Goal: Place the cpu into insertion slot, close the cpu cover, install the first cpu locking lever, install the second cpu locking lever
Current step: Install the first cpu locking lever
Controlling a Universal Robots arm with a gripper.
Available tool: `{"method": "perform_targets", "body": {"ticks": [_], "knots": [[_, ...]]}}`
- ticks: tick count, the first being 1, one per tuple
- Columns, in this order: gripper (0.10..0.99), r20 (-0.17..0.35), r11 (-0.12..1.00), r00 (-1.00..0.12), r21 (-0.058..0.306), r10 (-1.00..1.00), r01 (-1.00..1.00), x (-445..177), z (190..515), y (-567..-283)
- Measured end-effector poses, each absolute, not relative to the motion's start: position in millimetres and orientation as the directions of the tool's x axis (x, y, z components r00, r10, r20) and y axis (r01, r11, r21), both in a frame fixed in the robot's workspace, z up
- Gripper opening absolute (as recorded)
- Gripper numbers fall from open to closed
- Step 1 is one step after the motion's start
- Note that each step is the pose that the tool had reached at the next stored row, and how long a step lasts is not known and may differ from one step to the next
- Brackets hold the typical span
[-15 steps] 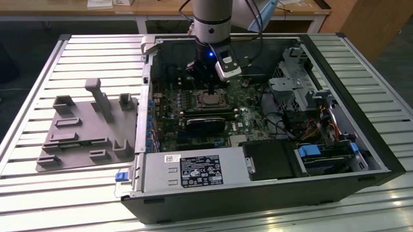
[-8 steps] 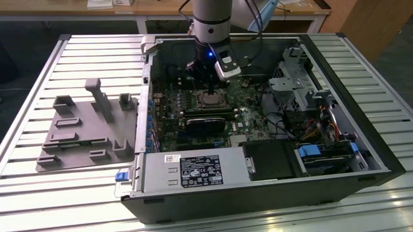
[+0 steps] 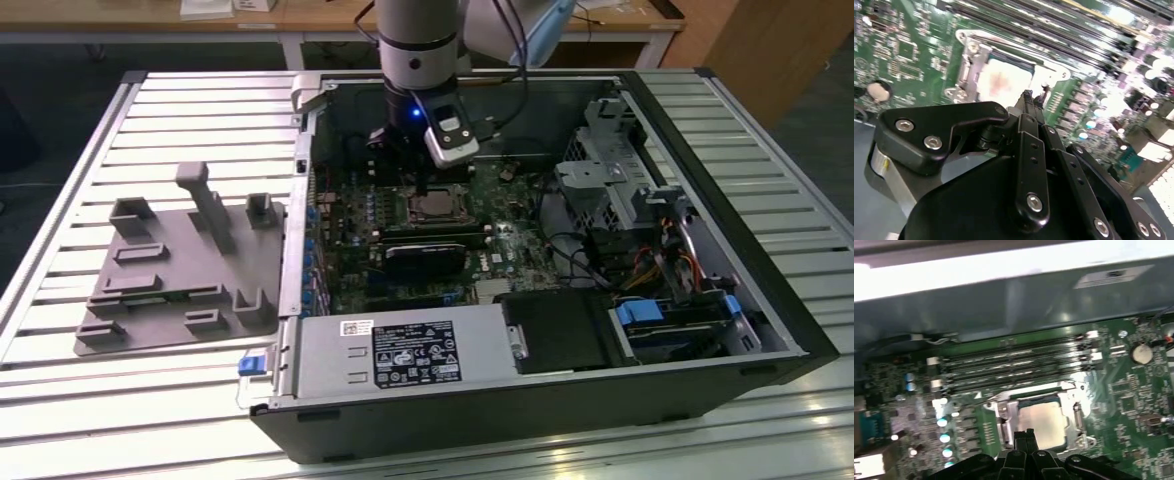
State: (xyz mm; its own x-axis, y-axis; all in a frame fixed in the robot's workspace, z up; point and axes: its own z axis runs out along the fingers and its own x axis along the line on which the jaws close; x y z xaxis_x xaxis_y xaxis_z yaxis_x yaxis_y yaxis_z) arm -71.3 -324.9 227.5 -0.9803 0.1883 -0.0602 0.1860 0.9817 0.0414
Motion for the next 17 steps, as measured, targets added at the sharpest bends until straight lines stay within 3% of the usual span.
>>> {"method": "perform_targets", "body": {"ticks": [17], "knots": [[0.106,-0.073,0.982,-0.979,0.044,0.189,0.186,-107.2,227.5,-324.8]]}}
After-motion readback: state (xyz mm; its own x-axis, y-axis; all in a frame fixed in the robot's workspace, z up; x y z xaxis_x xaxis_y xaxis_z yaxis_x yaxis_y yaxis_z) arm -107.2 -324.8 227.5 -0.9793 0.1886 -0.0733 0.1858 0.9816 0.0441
